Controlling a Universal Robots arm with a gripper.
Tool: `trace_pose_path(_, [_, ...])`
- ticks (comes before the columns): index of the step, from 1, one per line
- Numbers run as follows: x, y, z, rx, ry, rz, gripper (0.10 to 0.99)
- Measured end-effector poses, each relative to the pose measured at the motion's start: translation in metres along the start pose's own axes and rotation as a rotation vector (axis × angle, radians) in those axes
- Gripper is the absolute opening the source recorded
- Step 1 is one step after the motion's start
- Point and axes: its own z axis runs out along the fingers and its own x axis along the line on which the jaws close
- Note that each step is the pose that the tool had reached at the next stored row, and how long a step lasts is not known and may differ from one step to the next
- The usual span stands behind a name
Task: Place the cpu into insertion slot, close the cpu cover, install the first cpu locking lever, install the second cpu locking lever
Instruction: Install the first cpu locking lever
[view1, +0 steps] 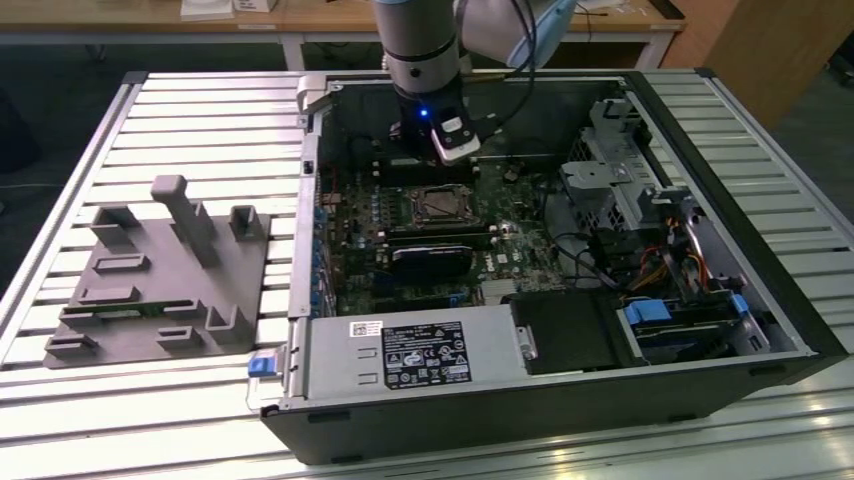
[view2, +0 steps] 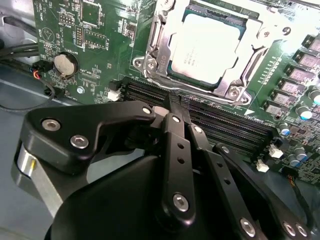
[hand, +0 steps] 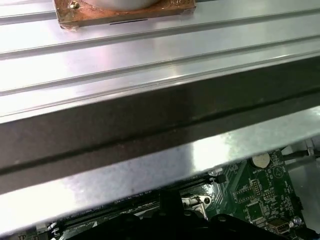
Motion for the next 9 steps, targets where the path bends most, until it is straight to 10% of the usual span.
trace_pose_path(6, [-0.0003, 0.0002, 0.0014, 0.052, 0.0263, -0.004, 0.106])
trace_pose_path(9, [-0.0006, 0.0001, 0.0016, 0.084, 0.0226, -0.010, 0.106])
